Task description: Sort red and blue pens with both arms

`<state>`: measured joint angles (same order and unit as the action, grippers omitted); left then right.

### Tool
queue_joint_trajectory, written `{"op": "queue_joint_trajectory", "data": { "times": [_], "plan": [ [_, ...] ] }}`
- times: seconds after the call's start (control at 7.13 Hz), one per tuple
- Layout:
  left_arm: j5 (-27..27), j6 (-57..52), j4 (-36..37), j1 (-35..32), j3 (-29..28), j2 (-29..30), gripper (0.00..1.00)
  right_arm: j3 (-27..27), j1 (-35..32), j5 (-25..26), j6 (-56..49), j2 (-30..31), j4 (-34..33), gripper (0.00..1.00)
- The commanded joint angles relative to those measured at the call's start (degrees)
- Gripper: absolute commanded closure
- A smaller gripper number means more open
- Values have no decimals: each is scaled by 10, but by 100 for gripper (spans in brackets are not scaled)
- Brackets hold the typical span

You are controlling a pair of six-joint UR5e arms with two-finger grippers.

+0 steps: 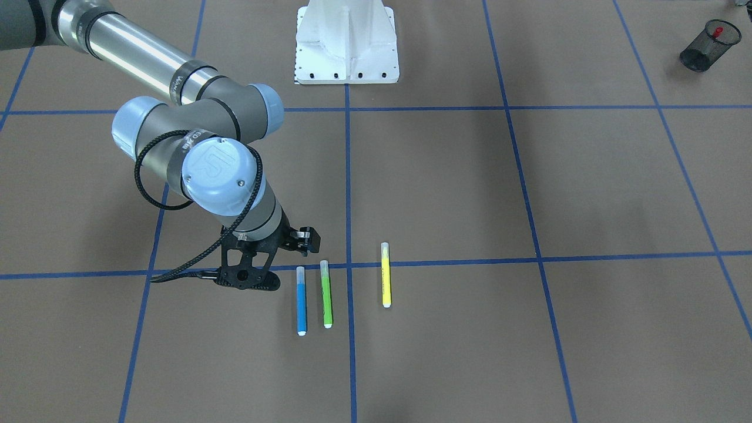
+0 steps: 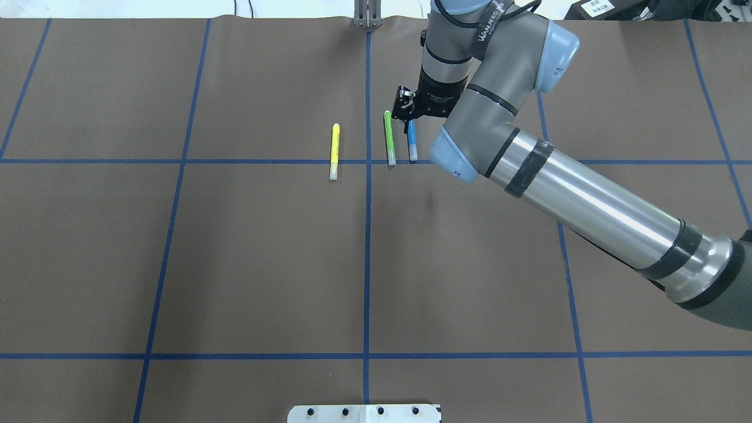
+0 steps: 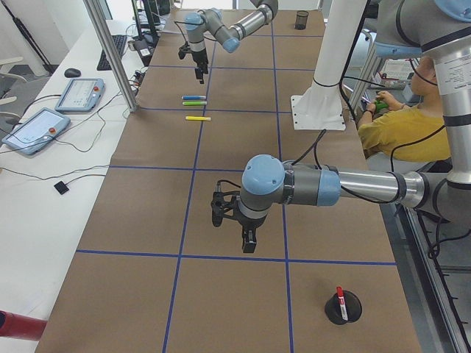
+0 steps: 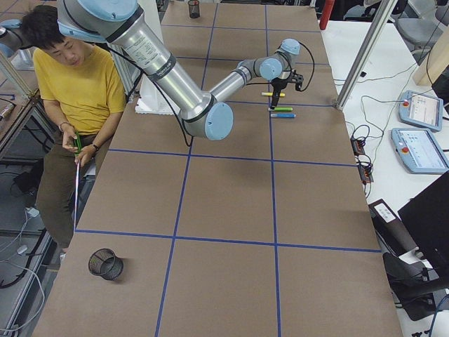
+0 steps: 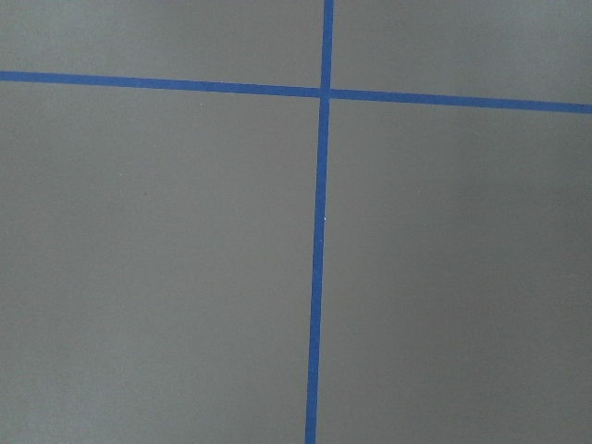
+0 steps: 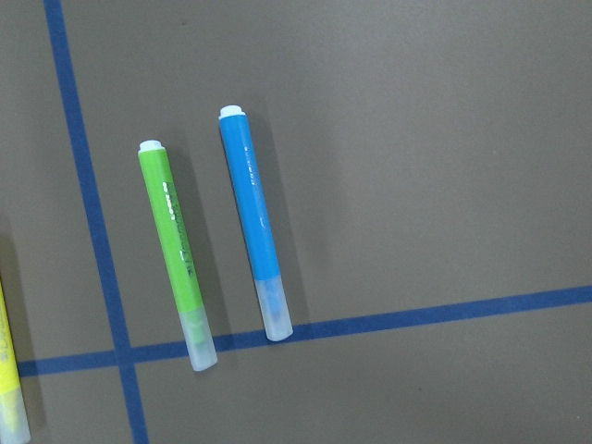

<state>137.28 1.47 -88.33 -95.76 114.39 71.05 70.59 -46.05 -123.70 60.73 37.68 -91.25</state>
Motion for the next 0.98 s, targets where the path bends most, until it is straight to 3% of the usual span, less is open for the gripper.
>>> {"op": "queue_joint_trajectory", "data": {
  "times": [0.0, 0.42, 0.56, 0.84],
  "plan": [
    [0, -1, -7, 0, 0, -3, 0, -51, 1, 20, -25, -14, 2, 2],
    [0, -1, -40, 2, 5, -14, 0, -135, 23, 36, -38, -47, 25, 11],
    [-1, -1, -53, 2, 2, -16, 0, -149, 28, 36, -27, -52, 36, 22],
    [-1, -5, -54, 2, 6, -16, 0, -153, 28, 35, -26, -60, 39, 29]
  ]
}}
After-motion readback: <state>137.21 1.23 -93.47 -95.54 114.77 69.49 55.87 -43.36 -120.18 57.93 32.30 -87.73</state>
